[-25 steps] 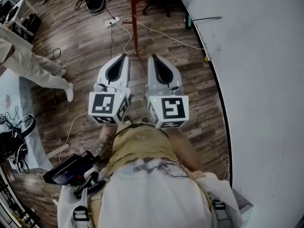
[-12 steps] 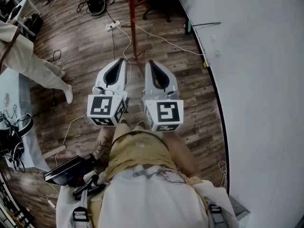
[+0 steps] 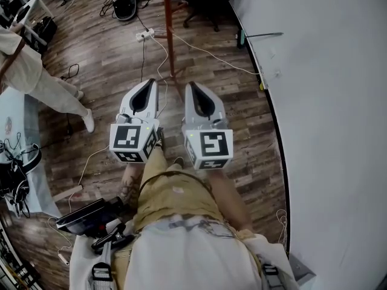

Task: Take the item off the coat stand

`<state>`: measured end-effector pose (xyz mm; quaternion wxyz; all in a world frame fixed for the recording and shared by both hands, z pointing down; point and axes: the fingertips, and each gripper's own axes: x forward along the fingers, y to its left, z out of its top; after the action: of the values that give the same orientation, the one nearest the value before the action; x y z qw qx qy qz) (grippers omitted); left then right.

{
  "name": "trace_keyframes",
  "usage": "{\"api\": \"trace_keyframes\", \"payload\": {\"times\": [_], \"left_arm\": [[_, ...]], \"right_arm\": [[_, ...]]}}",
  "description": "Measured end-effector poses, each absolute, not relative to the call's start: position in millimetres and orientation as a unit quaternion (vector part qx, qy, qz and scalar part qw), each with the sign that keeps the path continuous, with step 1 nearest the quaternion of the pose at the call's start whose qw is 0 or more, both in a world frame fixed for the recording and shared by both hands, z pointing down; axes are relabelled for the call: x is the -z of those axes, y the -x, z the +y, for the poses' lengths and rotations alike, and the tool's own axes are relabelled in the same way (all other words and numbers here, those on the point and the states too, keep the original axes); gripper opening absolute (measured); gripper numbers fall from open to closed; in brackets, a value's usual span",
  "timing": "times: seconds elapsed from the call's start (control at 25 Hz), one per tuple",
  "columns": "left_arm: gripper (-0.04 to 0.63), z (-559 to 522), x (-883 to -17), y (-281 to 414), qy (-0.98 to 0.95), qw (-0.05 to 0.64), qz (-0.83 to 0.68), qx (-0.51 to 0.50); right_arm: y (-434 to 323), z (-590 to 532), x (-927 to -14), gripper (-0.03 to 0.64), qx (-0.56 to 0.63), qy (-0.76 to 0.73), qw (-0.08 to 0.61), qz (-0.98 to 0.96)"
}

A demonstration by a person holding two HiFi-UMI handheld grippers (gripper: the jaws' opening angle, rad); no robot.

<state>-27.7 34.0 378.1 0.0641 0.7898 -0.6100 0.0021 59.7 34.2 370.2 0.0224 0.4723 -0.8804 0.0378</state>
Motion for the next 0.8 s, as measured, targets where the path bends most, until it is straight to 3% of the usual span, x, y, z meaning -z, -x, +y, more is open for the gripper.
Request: {"api": "trace_keyframes", "payload": {"times": [0.6, 0.8], "left_arm": [[-0.003, -50, -376, 69, -0.798, 0.072, -0.598, 0.022], [-0.003, -106, -376, 112, -0.805, 0.081, -0.587, 0.026]], "right_arm": [[-18, -51, -368, -0.002, -0.027, -0.477, 0.031, -0.878], [23, -112, -366, -0.002, -0.028, -0.490, 0.033, -0.871]]}}
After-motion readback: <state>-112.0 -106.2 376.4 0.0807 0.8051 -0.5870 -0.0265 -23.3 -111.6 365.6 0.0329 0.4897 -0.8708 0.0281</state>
